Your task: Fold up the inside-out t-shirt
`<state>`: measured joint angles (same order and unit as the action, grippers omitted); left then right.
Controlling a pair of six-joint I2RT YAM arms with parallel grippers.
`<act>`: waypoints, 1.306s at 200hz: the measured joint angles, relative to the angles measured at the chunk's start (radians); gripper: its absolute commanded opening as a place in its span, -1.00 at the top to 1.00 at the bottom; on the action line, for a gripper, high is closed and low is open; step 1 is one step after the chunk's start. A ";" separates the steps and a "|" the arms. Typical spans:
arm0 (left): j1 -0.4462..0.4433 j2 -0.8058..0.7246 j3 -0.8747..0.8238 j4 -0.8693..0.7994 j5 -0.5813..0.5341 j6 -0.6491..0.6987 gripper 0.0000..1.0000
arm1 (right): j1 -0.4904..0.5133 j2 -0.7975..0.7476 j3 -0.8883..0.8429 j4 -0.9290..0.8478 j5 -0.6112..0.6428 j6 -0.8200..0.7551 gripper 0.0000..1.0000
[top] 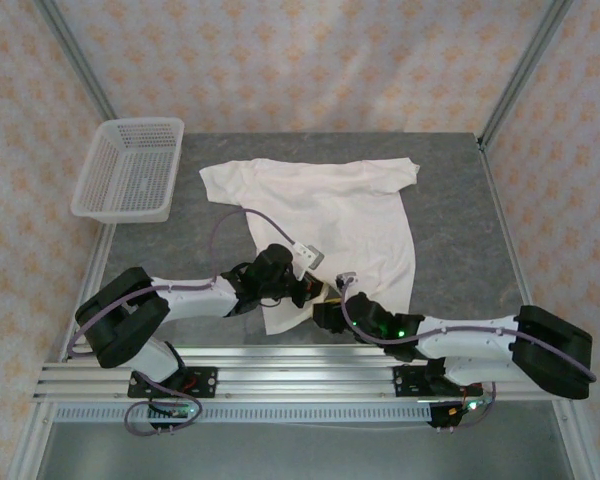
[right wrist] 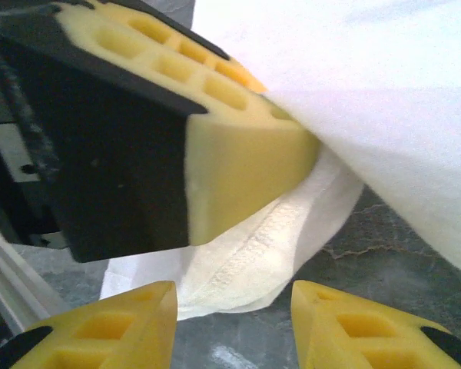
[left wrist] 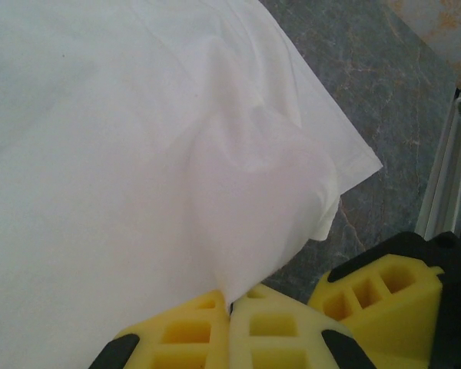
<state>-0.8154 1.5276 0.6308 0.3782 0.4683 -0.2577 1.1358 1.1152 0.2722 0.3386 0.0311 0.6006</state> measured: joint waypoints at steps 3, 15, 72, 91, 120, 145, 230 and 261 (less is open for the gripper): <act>0.000 0.000 0.000 0.000 0.000 0.000 1.00 | -0.001 0.004 0.000 0.000 0.000 -0.001 0.19; 0.000 0.000 0.000 0.000 0.000 0.000 1.00 | -0.005 0.017 -0.003 0.001 -0.001 -0.001 0.23; 0.000 0.000 -0.006 0.001 0.000 -0.004 1.00 | -0.008 0.041 -0.022 0.019 -0.013 -0.004 0.23; 0.000 0.000 -0.006 0.002 0.000 -0.004 1.00 | -0.008 0.090 -0.019 0.052 -0.026 -0.003 0.23; 0.000 0.000 -0.006 0.001 0.000 -0.004 1.00 | -0.011 0.168 -0.016 0.091 -0.039 0.003 0.24; 0.000 0.000 -0.010 0.002 0.000 -0.004 1.00 | -0.014 0.184 -0.015 0.112 -0.043 0.007 0.20; 0.000 0.000 -0.018 0.008 0.000 -0.005 1.00 | -0.038 0.192 -0.010 0.160 -0.046 0.005 0.66; 0.000 0.000 -0.018 0.010 0.001 -0.007 1.00 | -0.040 0.197 -0.003 0.167 -0.047 0.013 1.00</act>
<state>-0.8154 1.5276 0.6125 0.3882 0.4690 -0.2649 1.0958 1.3125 0.2687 0.5060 -0.0154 0.6136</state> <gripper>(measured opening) 0.040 0.039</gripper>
